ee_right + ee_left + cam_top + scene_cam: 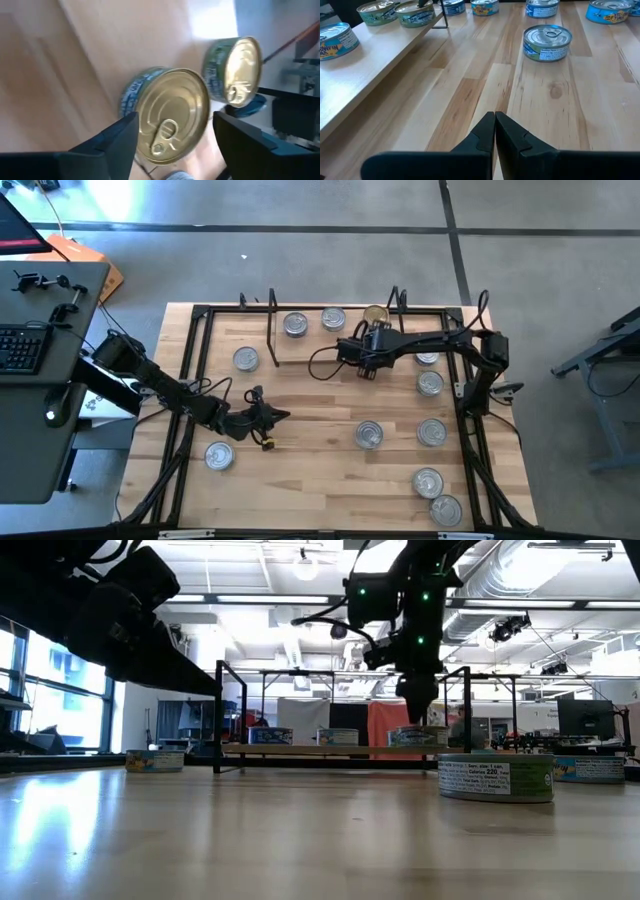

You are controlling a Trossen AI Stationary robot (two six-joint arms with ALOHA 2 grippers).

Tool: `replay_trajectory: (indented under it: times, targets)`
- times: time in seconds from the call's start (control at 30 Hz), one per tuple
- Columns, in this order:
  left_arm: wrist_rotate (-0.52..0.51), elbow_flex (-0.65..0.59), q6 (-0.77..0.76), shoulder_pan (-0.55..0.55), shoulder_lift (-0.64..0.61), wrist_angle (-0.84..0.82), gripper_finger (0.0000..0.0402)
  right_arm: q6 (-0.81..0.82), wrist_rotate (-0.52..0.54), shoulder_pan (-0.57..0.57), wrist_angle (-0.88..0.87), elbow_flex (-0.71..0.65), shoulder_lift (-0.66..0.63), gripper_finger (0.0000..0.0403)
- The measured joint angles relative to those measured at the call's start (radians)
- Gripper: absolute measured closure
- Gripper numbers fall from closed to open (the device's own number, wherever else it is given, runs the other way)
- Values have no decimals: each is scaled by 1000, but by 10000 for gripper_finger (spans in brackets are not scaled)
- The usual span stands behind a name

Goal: Stack canned seafood by type on shelf
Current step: Put the light green tuna can on the shelf and align it with the other light green tuna can, then put the light blue tuna can on the shelf and align it with the other light blue tuna can

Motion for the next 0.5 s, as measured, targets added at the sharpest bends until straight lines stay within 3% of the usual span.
replay_trajectory:
  times: [0.27, 0.5]
  targets:
    - [2, 0, -8, -9, 0, 0, 397, -4, -11, 20, 6, 0, -21, 198]
    - [1, 0, -9, -24, 0, 1, 397, 72, -226, 105, 28, 0, -49, 224]
